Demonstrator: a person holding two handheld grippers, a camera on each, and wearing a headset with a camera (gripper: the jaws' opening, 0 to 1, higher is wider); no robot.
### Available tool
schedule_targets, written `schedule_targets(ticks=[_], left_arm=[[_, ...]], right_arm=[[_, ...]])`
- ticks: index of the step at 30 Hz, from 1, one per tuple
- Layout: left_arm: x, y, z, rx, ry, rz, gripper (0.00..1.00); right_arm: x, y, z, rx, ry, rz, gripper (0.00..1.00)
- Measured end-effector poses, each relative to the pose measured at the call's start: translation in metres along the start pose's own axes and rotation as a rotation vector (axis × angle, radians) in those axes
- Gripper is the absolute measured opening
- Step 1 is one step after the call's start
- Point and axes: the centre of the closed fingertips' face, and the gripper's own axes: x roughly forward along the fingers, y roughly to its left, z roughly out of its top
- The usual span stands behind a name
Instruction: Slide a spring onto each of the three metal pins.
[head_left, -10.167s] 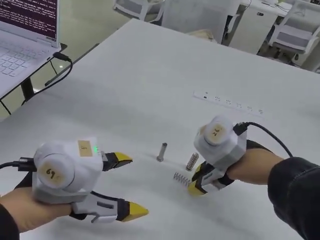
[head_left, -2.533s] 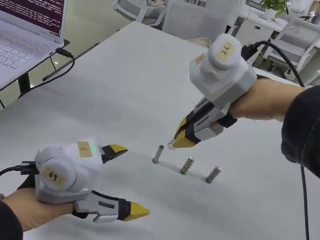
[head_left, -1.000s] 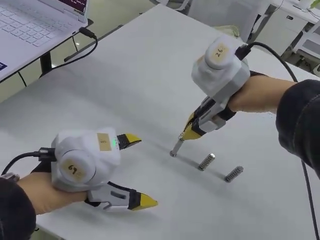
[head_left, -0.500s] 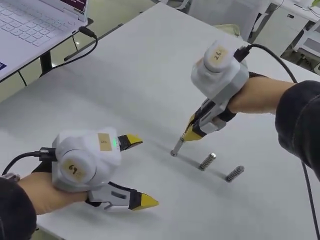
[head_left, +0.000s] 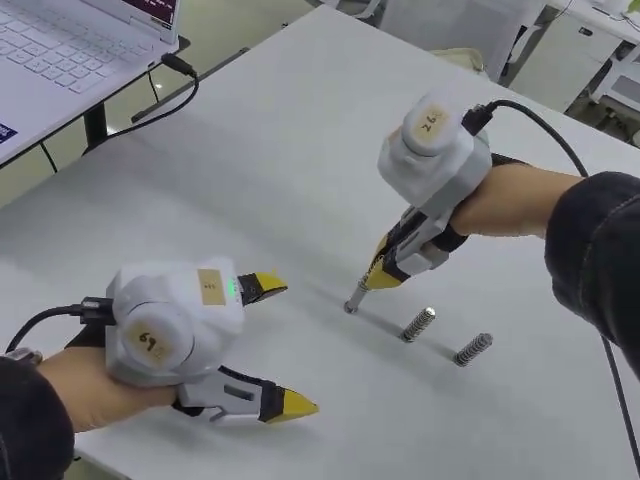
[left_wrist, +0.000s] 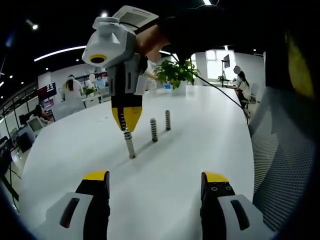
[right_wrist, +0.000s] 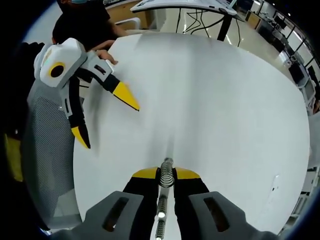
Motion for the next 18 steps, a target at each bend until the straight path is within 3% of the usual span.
schedule_targets(ticks=[18], left_arm=[[0.000, -0.001, -0.003, -0.006, 0.006, -0.005, 0.69]], right_arm=[[0.028, 0.005, -0.007, 0.000, 0.028, -0.017, 0.09]])
